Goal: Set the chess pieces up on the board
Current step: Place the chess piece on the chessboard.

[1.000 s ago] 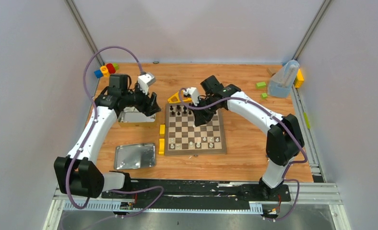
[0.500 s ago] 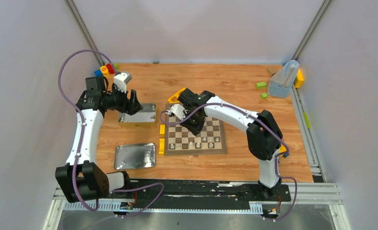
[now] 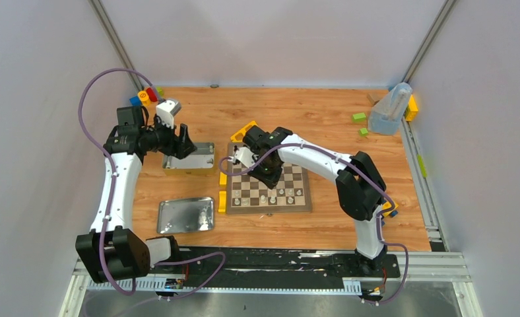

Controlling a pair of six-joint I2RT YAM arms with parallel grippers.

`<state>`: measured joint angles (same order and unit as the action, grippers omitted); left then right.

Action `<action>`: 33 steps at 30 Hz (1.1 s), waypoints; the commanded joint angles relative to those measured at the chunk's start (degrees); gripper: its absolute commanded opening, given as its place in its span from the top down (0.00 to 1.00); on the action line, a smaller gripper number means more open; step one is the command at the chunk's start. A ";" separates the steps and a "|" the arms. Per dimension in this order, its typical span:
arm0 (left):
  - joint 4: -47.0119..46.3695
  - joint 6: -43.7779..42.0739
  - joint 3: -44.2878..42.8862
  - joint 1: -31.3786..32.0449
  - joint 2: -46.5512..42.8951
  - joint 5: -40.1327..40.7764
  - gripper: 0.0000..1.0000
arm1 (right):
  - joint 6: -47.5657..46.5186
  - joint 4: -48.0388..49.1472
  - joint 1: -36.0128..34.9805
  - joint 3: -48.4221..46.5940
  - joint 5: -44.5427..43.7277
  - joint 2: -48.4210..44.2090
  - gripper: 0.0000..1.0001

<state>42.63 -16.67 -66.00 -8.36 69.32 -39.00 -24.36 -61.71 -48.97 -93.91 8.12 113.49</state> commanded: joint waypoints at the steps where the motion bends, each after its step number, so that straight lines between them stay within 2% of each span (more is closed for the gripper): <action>1: -0.32 0.46 0.45 -0.30 -1.58 -1.07 0.19 | -0.50 -0.16 -0.93 -0.43 -0.74 0.74 0.97; 33: -0.05 0.07 0.62 -0.36 -0.86 -1.59 0.18 | 0.10 1.58 -1.23 2.04 -1.79 2.07 0.91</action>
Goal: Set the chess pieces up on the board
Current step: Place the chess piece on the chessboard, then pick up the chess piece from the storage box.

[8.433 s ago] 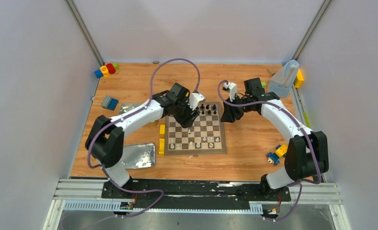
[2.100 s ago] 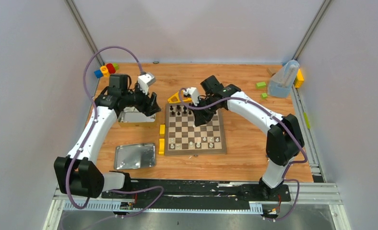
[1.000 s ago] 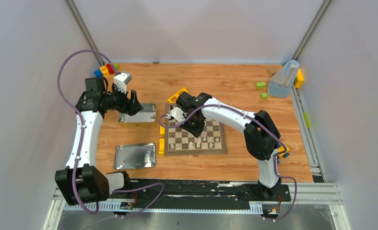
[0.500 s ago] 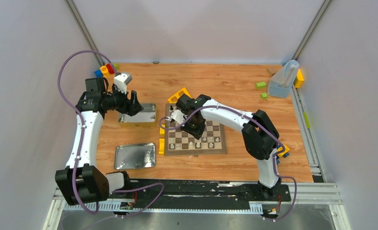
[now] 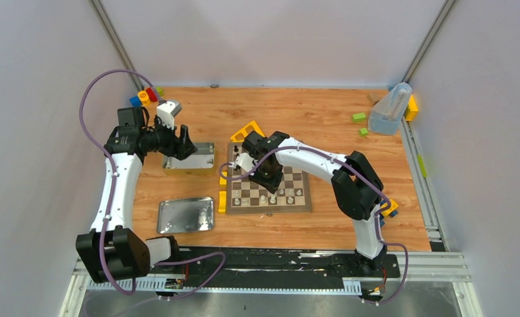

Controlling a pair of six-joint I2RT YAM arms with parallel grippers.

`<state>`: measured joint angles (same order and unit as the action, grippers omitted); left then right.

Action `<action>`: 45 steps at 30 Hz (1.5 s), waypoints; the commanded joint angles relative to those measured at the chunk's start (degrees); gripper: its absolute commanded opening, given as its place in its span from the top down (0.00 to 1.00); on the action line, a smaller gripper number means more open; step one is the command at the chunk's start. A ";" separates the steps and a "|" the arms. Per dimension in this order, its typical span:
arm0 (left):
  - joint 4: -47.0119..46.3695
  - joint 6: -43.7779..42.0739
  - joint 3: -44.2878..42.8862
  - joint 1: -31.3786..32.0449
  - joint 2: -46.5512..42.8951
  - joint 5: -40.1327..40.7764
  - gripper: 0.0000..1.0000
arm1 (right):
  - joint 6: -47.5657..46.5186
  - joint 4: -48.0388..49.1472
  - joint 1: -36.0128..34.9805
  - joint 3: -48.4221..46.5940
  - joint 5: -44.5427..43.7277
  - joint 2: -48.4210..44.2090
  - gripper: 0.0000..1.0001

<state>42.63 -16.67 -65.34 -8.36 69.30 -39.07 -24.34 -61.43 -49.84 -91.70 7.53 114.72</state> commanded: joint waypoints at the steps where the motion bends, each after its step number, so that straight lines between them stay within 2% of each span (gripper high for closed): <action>1: -0.03 0.01 0.00 -0.28 -0.83 -1.53 0.18 | 0.15 1.31 -0.36 -0.17 -1.12 0.85 0.91; 8: 0.15 -0.24 0.21 -0.25 -0.87 -1.55 0.18 | 0.34 1.58 -0.43 -0.41 -1.16 1.05 0.84; 16: 0.24 -0.45 0.25 -0.33 -0.63 -1.54 0.18 | 1.02 1.66 -0.35 -0.96 -0.67 0.01 0.66; 21: 0.24 -0.52 0.29 -0.36 -0.35 -1.40 0.18 | 1.73 1.66 -0.04 -2.47 -0.22 -0.82 0.59; 30: -0.37 -1.03 0.23 -0.29 0.88 -0.36 0.17 | 3.54 3.30 3.10 -5.31 1.73 -4.11 0.57; 40: -3.34 -6.30 2.89 -0.26 3.43 2.26 0.20 | 3.29 8.19 7.91 -2.16 4.99 -10.92 0.58; 45: -5.68 -10.54 3.45 0.50 6.92 9.52 0.23 | 3.85 14.25 12.09 3.52 10.54 -17.38 0.58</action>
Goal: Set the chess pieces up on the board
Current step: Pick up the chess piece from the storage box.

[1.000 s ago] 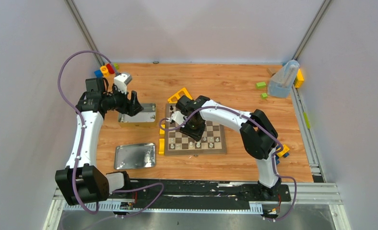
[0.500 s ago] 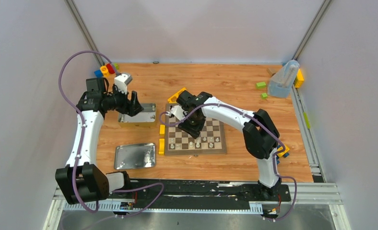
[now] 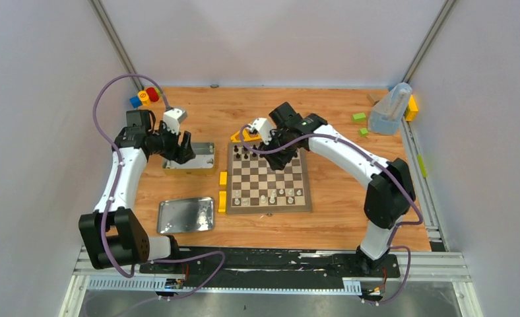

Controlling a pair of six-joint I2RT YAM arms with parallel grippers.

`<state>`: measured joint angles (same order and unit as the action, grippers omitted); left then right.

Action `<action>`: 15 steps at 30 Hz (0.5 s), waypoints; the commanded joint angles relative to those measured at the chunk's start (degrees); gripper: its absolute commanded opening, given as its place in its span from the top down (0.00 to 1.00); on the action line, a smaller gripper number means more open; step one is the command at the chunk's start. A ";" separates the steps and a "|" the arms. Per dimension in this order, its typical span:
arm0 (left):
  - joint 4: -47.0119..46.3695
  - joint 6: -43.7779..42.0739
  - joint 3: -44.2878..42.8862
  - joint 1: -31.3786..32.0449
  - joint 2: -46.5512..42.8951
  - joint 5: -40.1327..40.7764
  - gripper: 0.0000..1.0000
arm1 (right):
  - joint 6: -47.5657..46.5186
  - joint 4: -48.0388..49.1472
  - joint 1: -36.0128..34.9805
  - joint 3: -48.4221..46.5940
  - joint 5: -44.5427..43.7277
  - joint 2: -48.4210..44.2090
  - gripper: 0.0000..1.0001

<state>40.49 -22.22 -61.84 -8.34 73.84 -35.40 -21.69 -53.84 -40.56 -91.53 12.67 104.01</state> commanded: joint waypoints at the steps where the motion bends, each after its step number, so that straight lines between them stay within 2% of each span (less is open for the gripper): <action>1: -4.05 -5.32 -0.26 0.99 3.90 7.40 0.24 | 1.19 7.72 3.64 4.50 6.00 -7.86 0.58; 6: -6.43 -3.45 -3.17 2.02 10.05 17.89 0.30 | 0.69 11.26 7.20 9.36 8.45 -12.35 0.59; 15: -16.69 2.00 -4.16 3.22 23.10 25.32 0.40 | 1.22 14.21 10.82 14.85 12.10 -14.15 0.59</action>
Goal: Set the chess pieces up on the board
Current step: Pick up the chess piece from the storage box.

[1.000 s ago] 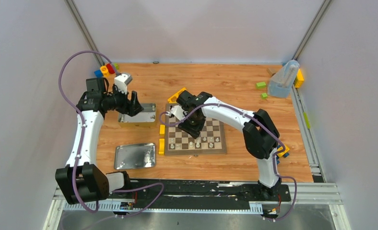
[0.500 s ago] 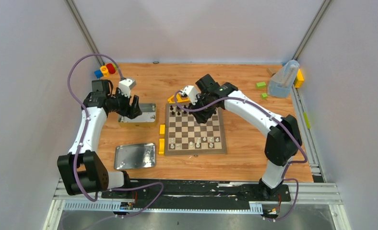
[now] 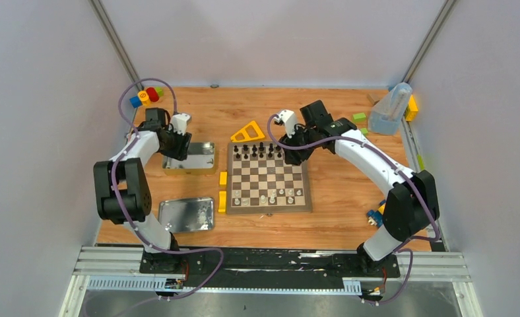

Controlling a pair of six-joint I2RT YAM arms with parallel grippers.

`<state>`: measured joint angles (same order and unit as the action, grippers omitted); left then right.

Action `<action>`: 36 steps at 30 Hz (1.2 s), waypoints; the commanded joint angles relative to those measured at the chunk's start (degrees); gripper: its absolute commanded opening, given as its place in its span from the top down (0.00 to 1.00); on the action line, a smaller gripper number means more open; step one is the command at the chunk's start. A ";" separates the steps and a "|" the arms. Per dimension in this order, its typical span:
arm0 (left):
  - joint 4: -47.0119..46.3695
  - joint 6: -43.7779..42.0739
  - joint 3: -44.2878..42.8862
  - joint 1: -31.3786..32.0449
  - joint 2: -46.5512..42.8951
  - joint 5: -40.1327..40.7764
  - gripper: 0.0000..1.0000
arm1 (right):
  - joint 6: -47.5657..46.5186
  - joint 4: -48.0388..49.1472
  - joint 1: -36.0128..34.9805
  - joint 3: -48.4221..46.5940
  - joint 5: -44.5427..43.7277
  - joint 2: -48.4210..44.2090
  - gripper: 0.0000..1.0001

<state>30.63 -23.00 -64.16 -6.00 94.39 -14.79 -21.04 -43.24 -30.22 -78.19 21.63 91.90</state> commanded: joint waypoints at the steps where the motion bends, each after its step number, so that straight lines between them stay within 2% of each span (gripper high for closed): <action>1: -7.53 3.23 -1.96 1.12 3.89 5.22 0.40 | 0.58 3.83 0.58 1.92 3.32 -2.00 0.59; 11: -11.72 4.97 -3.95 2.21 9.53 8.35 0.49 | 0.82 5.13 1.36 3.57 4.48 -1.48 0.59; 26: -7.90 4.36 -8.98 4.48 14.84 10.61 0.64 | 0.65 5.27 1.55 4.36 4.56 -1.55 0.59; 32: -7.27 4.35 -9.09 4.42 15.03 10.47 0.74 | 0.75 5.19 1.55 4.37 4.77 -1.54 0.59; 36: -7.81 4.38 -8.09 4.42 14.11 10.35 0.88 | 0.78 5.12 1.56 4.23 4.74 -1.70 0.59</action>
<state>23.31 -19.38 -71.77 -1.85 109.08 -4.19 -20.64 -39.79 -29.04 -73.87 25.08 91.88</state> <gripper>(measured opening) 0.174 0.412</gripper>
